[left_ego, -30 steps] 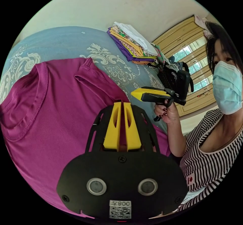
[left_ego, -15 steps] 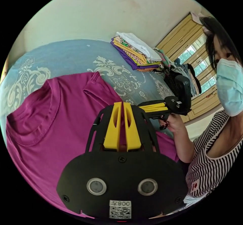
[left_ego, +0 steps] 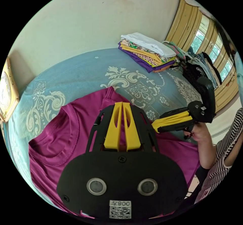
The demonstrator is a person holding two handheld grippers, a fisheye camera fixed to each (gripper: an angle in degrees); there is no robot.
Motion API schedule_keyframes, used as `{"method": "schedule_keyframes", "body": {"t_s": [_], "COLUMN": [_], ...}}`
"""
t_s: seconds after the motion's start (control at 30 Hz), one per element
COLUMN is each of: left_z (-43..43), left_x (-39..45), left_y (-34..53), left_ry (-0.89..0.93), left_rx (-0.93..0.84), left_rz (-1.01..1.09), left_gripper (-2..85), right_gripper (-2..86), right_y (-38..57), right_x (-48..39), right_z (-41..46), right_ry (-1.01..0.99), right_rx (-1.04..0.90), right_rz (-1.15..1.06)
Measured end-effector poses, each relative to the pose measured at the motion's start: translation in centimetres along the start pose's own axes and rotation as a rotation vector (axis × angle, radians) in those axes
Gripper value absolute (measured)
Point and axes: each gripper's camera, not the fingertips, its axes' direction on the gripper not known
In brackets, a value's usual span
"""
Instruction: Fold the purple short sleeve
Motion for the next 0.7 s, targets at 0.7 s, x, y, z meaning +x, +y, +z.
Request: {"method": "schedule_keyframes", "body": {"t_s": [0.7], "left_z": [-11.9], "left_x": [1.1], "left_y": [3.0], "left_ry": [-0.010], "left_rx": [0.020], "left_rz": [-0.110], "left_gripper": [0.2], "right_gripper": [0.1], "right_y": [0.5], "right_x": [-0.6], "right_z": [7.9], "right_ry": [0.048], "right_rx": [0.001], "right_rz": [-0.016]}}
